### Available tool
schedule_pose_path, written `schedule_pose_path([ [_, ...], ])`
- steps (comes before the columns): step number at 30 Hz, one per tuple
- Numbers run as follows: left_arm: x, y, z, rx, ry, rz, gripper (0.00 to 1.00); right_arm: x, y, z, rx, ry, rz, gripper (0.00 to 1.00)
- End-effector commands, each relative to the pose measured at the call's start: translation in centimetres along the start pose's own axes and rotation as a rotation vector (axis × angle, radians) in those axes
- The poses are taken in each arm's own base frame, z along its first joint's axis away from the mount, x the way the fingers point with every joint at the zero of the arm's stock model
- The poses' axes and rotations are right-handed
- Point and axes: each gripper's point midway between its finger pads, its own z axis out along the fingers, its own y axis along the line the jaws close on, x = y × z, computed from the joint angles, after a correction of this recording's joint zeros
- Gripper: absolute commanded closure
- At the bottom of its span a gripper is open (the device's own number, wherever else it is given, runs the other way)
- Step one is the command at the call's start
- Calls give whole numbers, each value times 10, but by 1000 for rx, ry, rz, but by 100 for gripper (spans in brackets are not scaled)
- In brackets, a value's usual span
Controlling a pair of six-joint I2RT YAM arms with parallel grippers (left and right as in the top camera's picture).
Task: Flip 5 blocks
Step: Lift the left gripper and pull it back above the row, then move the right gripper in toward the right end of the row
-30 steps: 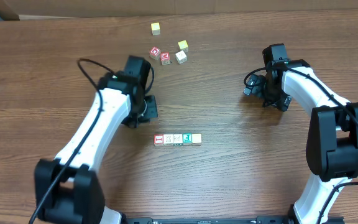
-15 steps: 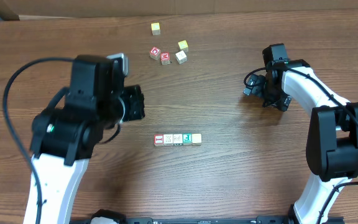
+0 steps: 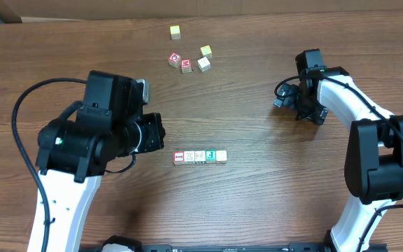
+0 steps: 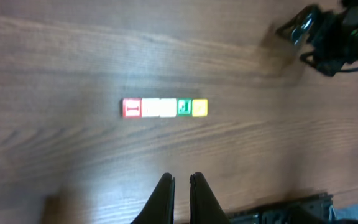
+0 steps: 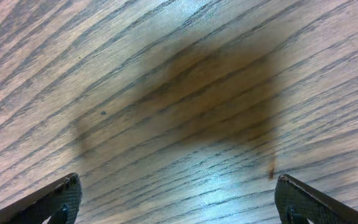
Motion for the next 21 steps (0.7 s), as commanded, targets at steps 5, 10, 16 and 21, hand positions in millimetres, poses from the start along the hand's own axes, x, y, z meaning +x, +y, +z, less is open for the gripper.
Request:
schedule_pose_path([
  [5, 3, 2, 10, -4, 61, 72, 96, 0, -2, 0, 8, -6, 1, 0],
  [10, 1, 3, 20, -15, 89, 64, 96, -5, 1, 0, -6, -26, 1, 0],
  [16, 2, 7, 33, -33, 142, 49, 96, -29, 29, -4, -135, -112, 34, 0],
  [21, 1, 7, 35, -35, 145, 45, 96, 22, 73, -17, -411, 169, 32, 0],
])
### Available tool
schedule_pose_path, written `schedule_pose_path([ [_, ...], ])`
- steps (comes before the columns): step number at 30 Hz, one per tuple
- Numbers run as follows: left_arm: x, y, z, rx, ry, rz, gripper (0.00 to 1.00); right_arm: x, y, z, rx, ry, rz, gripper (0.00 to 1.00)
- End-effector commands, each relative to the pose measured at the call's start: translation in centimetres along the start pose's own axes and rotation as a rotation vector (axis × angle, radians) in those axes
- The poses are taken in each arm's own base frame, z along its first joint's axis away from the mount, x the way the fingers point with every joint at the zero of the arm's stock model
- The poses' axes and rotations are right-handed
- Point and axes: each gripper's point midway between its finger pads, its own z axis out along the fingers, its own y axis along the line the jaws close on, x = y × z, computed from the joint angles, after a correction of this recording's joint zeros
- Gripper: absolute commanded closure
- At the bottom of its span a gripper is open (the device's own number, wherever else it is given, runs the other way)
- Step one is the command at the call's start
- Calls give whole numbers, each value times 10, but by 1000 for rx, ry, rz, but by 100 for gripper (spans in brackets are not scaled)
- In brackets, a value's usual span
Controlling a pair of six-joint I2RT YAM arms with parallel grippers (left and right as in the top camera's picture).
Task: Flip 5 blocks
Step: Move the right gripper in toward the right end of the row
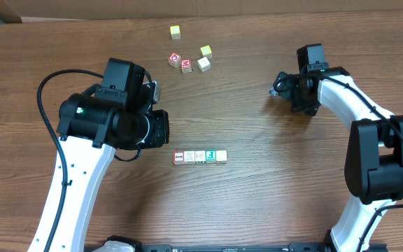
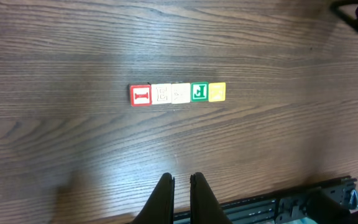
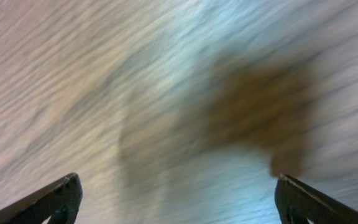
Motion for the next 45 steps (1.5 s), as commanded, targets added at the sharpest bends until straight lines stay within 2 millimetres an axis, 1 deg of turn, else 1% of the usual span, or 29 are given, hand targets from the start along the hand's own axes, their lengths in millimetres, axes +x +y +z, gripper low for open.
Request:
schedule_pose_path([
  [1, 0, -2, 0, 15, 2, 14, 96, 35, 34, -7, -208, 191, 39, 0],
  [2, -1, -2, 0, 15, 1, 12, 96, 39, 35, -8, -216, 214, 45, 10],
  [3, -1, -2, 0, 14, 2, 11, 96, 41, 36, -9, -222, 223, 46, 33],
  [4, 0, -2, 0, 14, 3, 12, 96, 41, 37, -11, -228, 225, 43, 48],
  [6, 2, -1, 0, 10, 11, 10, 96, 42, 39, -19, -234, 219, 26, 96],
  [8, 3, 3, 0, -11, 14, 8, 96, 41, 45, -36, -264, 201, -15, 96],
  [10, 2, 9, 0, -43, 6, 6, 96, 40, 55, -63, -305, 166, -44, 96],
  [12, 0, 9, 0, -45, 0, 7, 96, 38, 62, -94, -339, 120, -64, 96],
  [13, -1, 9, 0, -44, -4, 1, 96, 39, 66, -111, -354, 97, -74, 96],
  [17, -7, 6, 0, -35, -29, -9, 96, 43, 79, -190, -423, -7, -118, 96],
  [19, -9, 6, 0, -31, -38, -7, 96, 45, 83, -226, -445, -62, -136, 96],
  [21, -10, 5, 0, -30, -43, -5, 96, 45, 81, -263, -433, -137, -144, 96],
  [22, -10, 5, 0, -30, -43, -6, 96, 44, 78, -276, -415, -165, -142, 96],
  [24, -10, 5, 0, -30, -43, -5, 96, 44, 68, -295, -360, -205, -129, 96],
  [25, -10, 5, 0, -30, -43, -5, 96, 46, 63, -301, -333, -210, -122, 96],
  [27, -11, 5, 0, -30, -44, -6, 96, 49, 57, -303, -300, -200, -117, 96],
  [30, -11, 5, 0, -30, -44, -5, 96, 59, 56, -296, -280, -160, -145, 96],
  [34, -11, 5, 0, -29, -48, -8, 96, 79, 65, -275, -252, -79, -204, 96],
  [39, -12, 5, 0, -27, -51, -26, 96, 103, 82, -234, -170, -18, -303, 96],
  [43, -13, 5, 0, -31, -54, -26, 96, 113, 82, -202, -54, -20, -287, 96],
  [45, -14, 8, 0, -44, -61, -32, 96, 116, 86, -188, -39, -28, -275, 96],
])
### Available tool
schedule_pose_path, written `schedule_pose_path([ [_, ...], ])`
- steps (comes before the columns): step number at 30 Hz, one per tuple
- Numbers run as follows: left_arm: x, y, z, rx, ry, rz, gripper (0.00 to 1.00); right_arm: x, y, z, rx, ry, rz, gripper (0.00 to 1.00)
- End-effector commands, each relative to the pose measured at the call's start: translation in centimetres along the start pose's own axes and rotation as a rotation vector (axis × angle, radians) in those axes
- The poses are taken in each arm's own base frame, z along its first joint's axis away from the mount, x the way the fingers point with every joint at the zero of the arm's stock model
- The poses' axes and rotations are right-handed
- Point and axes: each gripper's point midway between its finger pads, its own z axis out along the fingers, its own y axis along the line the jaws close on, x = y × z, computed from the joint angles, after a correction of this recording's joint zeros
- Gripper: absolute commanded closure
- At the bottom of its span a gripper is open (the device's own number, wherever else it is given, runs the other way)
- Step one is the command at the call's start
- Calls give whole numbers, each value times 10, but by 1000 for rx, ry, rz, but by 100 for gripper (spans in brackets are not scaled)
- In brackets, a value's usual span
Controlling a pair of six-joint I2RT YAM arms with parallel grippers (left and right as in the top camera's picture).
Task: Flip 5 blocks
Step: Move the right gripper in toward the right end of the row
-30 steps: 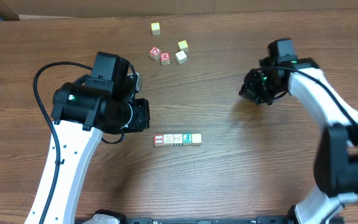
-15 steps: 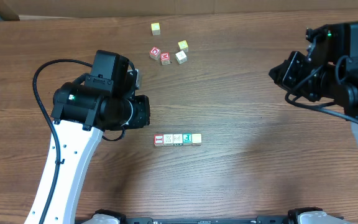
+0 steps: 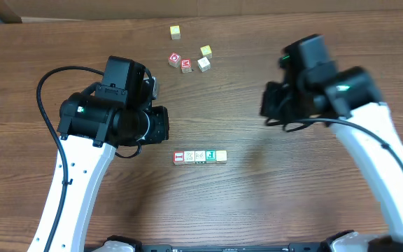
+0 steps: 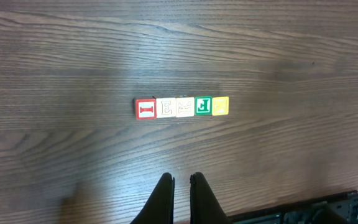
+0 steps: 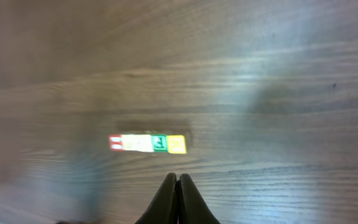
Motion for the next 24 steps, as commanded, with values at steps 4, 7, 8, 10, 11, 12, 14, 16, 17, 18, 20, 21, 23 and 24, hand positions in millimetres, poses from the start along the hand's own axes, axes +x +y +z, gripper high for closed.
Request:
schedule_pose_path([
  [4, -3, 9, 2, -46, -16, -38, 96, -5, 2, 38, 45, -70, 37, 96],
  [7, -3, 10, 6, -48, -15, -40, 96, -4, -1, 57, 33, -82, 77, 96],
  [8, -4, 11, 8, -50, -15, -40, 96, -3, -3, 63, 31, -84, 86, 96],
  [10, -4, 13, 14, -55, -16, -40, 96, -2, -7, 75, 28, -93, 84, 96],
  [11, -4, 14, 19, -56, -14, -40, 96, -1, -8, 79, 28, -94, 84, 96],
  [12, -3, 16, 26, -58, -8, -41, 96, 1, -12, 85, 30, -92, 85, 96],
  [14, -1, 19, 36, -60, -3, -42, 96, 3, -15, 89, 40, -93, 86, 96],
  [16, 0, 22, 49, -62, 0, -43, 96, 2, -23, 93, 72, -109, 88, 96],
  [17, 1, 24, 56, -61, 0, -43, 96, 2, -27, 95, 89, -117, 89, 96],
  [18, 2, 26, 62, -62, 1, -43, 96, 1, -31, 97, 103, -128, 89, 96],
  [20, 4, 29, 72, -63, 4, -53, 96, 2, -34, 101, 108, -133, 91, 96],
  [21, 6, 31, 78, -63, 4, -62, 96, 3, -35, 103, 108, -133, 90, 96],
  [23, 6, 33, 87, -62, -1, -65, 96, 5, -37, 108, 106, -129, 95, 96],
  [24, 7, 35, 91, -66, -5, -65, 96, 7, -37, 111, 96, -121, 99, 96],
])
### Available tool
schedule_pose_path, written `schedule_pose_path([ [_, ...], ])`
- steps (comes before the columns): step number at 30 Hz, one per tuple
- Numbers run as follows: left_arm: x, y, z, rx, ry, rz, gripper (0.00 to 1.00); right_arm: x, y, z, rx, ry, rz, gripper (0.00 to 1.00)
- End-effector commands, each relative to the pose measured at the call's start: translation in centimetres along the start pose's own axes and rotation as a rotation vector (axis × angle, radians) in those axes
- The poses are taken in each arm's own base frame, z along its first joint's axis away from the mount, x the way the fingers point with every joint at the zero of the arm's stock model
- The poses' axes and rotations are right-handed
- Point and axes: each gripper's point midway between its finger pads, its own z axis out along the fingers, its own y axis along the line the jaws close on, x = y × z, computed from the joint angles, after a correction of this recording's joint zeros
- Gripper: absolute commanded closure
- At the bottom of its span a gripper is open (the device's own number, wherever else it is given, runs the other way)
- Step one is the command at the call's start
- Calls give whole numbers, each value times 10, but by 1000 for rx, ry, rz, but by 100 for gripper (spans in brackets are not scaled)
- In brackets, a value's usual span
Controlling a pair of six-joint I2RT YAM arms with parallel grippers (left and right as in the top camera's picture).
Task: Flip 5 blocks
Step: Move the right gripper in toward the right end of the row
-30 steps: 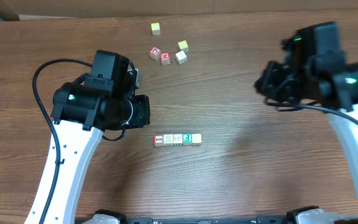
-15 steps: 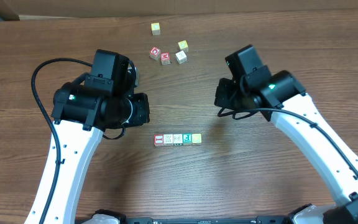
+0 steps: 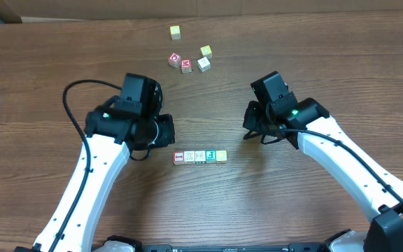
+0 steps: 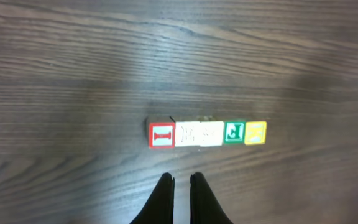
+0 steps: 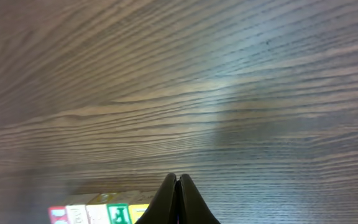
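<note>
Five blocks lie in a touching row [image 3: 200, 157] at the table's middle. From left to right they are a red one [image 4: 161, 135], two white ones [image 4: 199, 134], a green one [image 4: 234, 132] and a yellow one [image 4: 255, 132]. My left gripper [image 4: 180, 178] hangs above the table just left of the row, its fingers nearly together with nothing between them. My right gripper [image 5: 178, 178] is shut and empty, up and to the right of the row. In the right wrist view the row [image 5: 98, 211] shows at the bottom left.
Several loose blocks lie at the back. A yellow one [image 3: 175, 31] sits alone, and a small cluster [image 3: 187, 61] of red, white and yellow ones sits nearer. The left arm [image 3: 128, 119] and right arm [image 3: 285, 115] flank the row on the wooden table [image 3: 313, 203].
My left arm has come to the right and nearer the row, which now looks bigger in its view. My right arm has moved left, closer to the row's right end. The blocks have not moved.
At first my right gripper was open, low over the table at the far right, and my left arm stood at the left. Then the left arm was nearer the row. Later the right gripper was shut and nearer the middle. Now both flank the untouched row.
</note>
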Motion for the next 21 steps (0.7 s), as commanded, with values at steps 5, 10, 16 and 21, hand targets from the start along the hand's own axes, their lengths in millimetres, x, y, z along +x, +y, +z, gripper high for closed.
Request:
schedule_pose_path([
  [5, 1, 31, 18, -143, -26, -36, 96, 23, -11, 27, 14, 72, 53, 96],
  [10, 5, 29, 29, -132, 23, -57, 96, 41, -17, 55, 60, 130, 48, 96],
  [16, 13, 37, 56, -170, 118, -52, 96, 60, -23, 76, 111, 188, 39, 96],
  [21, 18, 43, 76, -196, 181, -40, 96, 68, -29, 80, 136, 212, 66, 96],
])
